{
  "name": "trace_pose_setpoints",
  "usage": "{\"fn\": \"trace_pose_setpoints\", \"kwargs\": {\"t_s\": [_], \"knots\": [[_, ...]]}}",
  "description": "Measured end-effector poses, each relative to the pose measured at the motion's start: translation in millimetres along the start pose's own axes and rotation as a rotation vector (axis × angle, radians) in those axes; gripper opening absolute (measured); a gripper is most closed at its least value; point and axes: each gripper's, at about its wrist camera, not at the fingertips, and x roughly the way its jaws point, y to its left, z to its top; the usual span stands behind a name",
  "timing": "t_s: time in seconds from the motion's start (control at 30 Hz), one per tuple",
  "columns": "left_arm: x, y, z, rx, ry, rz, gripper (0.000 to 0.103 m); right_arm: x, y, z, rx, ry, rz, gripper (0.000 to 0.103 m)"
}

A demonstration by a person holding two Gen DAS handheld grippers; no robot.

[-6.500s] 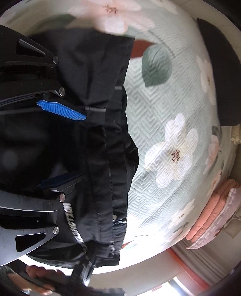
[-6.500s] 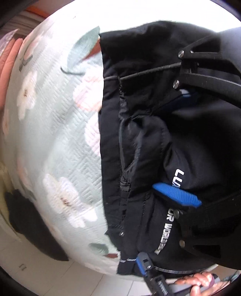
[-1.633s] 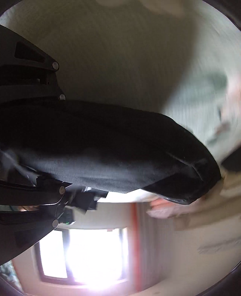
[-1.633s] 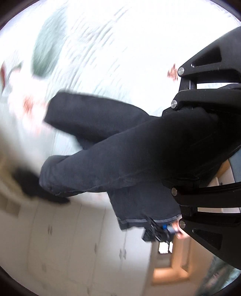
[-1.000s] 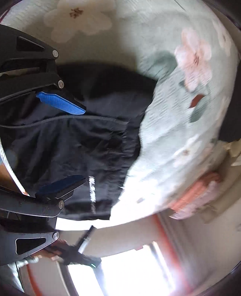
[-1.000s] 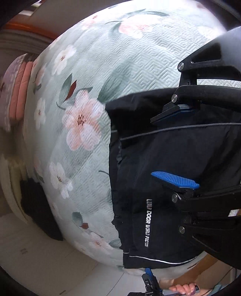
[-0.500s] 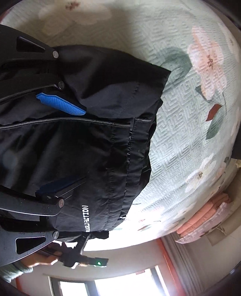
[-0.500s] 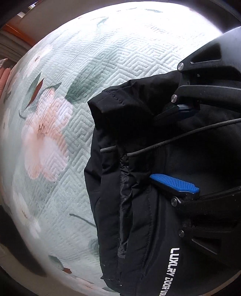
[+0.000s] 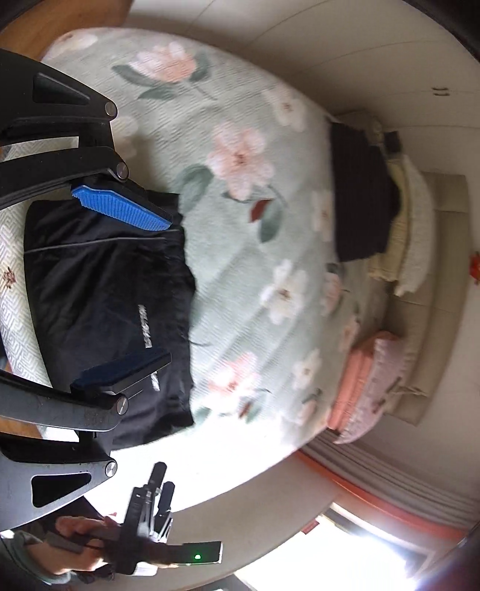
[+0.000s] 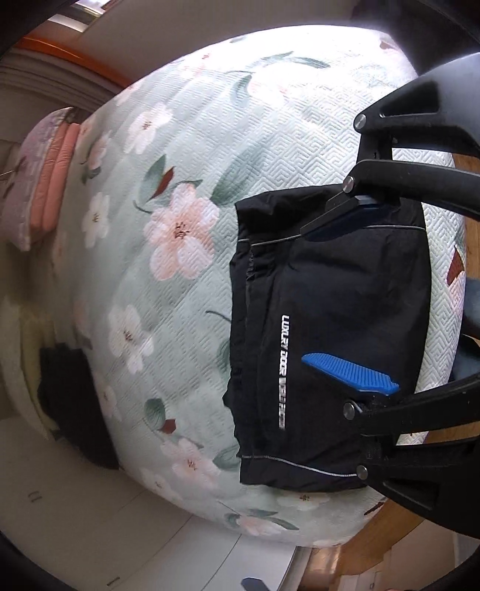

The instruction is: Fold large clothes

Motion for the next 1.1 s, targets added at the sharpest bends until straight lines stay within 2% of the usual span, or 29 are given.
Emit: {"fn": "trace_pose_setpoints", "kwargs": {"t_s": [0.13, 0.17, 0.23, 0.4, 0.57, 0.73, 0.93, 1.1], "knots": [[-60.5, -25.4, 24.3, 0.055, -0.064, 0.030, 0.070, -81.6, 19.7, 5.6, 0.025, -0.052, 0.023, 0.075], [-74.1, -31.2, 28.6, 0.068, -0.079, 0.049, 0.072, -98.0, 23.6, 6.3, 0.036, -0.062, 0.009, 0.080], [-101.6, -40.3, 34.2, 0.075, -0.108, 0.079, 0.081, -128.6, 32.1, 5.4, 0.053, -0.088, -0.013, 0.083], [-140.7, -54.1, 31.0, 0.019, -0.112, 0.087, 0.081, -175.2, 48.6, -2.6, 0.067, -0.127, -0.056, 0.085], [-139.4, -64.8, 12.1, 0.006, -0.097, 0.118, 0.081, -180.8, 57.9, -9.9, 0.026, -0.138, -0.115, 0.085], [-122.3, -70.6, -3.9, -0.017, -0.038, 0.127, 0.081, -175.6, 51.5, -12.7, 0.042, -0.124, -0.109, 0.085], [-98.0, -75.6, -10.2, -0.015, 0.023, 0.204, 0.081, -160.9, 39.8, -10.6, 0.045, -0.080, -0.121, 0.085], [-84.0, -75.0, -7.2, -0.036, 0.075, 0.194, 0.081, -150.1, 32.9, -6.5, 0.048, -0.037, -0.124, 0.085]]}}
